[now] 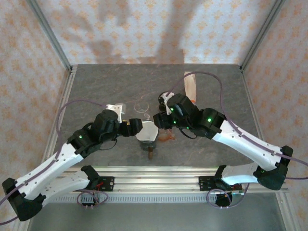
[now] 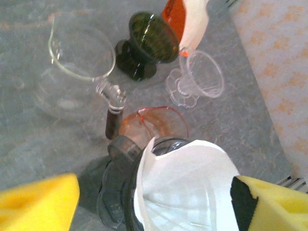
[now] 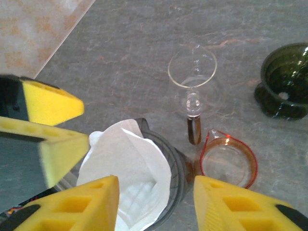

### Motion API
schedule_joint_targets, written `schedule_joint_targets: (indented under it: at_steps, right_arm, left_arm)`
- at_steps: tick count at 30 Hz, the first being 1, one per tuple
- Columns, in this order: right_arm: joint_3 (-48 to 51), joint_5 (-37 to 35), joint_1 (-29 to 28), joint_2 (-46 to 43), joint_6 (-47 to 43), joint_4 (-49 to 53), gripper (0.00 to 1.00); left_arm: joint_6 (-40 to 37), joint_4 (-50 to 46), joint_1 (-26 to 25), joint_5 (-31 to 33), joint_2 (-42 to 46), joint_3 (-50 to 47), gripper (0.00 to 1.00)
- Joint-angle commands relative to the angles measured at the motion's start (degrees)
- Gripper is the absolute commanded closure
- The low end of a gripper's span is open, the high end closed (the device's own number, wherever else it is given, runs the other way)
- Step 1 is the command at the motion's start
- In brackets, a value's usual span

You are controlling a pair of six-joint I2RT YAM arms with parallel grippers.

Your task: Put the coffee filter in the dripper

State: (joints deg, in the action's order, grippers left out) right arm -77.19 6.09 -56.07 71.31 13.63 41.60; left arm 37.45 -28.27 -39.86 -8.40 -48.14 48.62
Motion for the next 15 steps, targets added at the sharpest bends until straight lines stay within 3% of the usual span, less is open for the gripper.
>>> schedule_joint_targets:
  at_steps: [1,4,8,13,15]
  right_arm:
    - [0.46,1.42,0.61,0.03,-0.92,0.54,0.49]
    - [-1.03,3.4,2.76,2.65,-0.27,3.68,0.49]
    - [-1.83,5.42,3.45,6.05,0.07,5.38,0.52]
    - [-1.93,5.79,3.43,8.79,0.23,6.07,0.67]
    - [-1.81,5.84,3.43,9.07,0.16,6.05,0.68]
  left_arm:
    - [0.16,-4.43,0.31,2.2,2.64,2.54,0.07]
    - [0.63,-6.38,0.22,1.12,2.79,1.44,0.08]
    - [2.09,-5.49,-0.43,-0.77,2.61,-1.83,0.17]
    - [3.79,-2.11,-2.19,-1.26,2.7,-5.02,0.2]
    - [3.85,-2.01,-2.58,-0.74,2.53,-5.33,0.22]
